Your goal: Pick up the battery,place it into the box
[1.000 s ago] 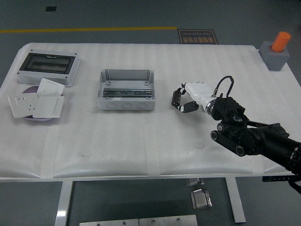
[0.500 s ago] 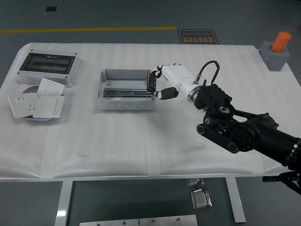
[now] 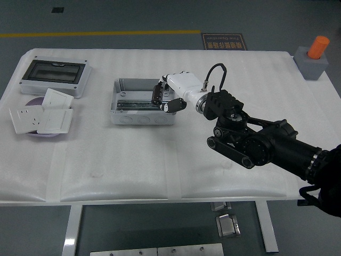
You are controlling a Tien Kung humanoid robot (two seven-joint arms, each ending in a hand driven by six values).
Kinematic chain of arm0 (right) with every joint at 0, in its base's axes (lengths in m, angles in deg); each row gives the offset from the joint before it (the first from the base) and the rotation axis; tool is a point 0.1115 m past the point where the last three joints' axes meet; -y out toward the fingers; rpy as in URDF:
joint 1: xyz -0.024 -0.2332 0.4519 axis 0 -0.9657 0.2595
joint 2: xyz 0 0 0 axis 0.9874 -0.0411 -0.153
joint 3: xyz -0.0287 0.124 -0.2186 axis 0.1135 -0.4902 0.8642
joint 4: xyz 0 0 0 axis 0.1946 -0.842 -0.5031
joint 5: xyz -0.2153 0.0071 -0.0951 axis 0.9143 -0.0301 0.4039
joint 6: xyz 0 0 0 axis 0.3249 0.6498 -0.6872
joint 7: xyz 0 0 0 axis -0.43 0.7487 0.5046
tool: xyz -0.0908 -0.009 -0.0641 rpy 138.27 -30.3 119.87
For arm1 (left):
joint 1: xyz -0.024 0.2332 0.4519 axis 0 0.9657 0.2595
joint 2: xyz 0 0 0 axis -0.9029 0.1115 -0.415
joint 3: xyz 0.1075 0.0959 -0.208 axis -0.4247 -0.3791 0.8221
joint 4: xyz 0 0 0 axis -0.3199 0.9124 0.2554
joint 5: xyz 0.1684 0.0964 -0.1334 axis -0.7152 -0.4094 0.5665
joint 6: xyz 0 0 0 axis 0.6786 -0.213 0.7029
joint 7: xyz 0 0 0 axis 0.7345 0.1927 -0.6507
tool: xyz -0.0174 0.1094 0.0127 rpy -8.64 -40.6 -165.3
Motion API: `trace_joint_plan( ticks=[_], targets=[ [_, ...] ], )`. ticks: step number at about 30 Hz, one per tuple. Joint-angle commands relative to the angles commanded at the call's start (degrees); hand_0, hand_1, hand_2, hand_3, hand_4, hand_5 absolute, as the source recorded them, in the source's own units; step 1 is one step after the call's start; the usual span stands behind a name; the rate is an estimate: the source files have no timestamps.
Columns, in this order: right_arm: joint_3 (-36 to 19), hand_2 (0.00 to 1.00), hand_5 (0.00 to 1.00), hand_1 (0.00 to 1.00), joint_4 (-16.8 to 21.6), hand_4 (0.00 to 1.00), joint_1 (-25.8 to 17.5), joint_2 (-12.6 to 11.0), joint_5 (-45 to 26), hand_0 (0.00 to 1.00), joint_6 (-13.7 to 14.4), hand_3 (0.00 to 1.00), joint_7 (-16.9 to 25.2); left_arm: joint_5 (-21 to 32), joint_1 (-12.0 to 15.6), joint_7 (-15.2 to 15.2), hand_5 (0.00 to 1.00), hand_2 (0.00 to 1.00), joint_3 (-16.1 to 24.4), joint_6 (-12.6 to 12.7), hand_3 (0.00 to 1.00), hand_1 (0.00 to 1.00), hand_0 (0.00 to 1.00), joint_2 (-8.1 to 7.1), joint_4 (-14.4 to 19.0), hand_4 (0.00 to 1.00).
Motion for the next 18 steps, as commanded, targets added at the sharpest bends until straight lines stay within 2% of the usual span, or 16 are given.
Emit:
trace_joint_plan(
  ticks=[3,4,12,15,18],
  targets=[
    [0.21,0.886,0.599,0.882,-0.52,0.958,0.03,0.14,-0.12,0.996,-0.07,0.942,-0.1,-0.09,-0.03,-0.02,0.468,0.51,0.04,0.0,0.631,0.617,0.594,-0.01,0.0,0.595],
    [0.26,0.927,0.665,0.917,-0.57,0.998,0.02,0.15,-0.13,0.998,-0.07,0.997,-0.11,-0.13,-0.03,-0.04,0.47,0.509,0.07,0.0,0.63,0.617,0.594,0.0,0.0,0.59],
    [0.49,0.934,0.693,0.928,-0.53,0.998,0.0,-0.27,-0.45,0.998,0.27,0.998,0.1,-0.16,-0.21,0.0,0.474,0.507,0.03,0.01,0.627,0.617,0.593,0.02,-0.03,0.583],
    [1.33,0.934,0.693,0.928,0.14,0.998,-0.1,-2.59,-0.85,0.998,0.73,0.998,0.39,0.1,-0.21,0.09,0.474,0.507,-0.1,0.06,0.627,0.617,0.593,0.06,-0.07,0.583],
    [3.44,0.927,0.703,0.925,0.57,0.998,-0.57,-6.0,-1.37,0.998,0.89,0.998,0.61,0.73,-0.08,0.23,0.475,0.506,-0.43,0.16,0.626,0.617,0.593,0.11,-0.09,0.575]
  ],
)
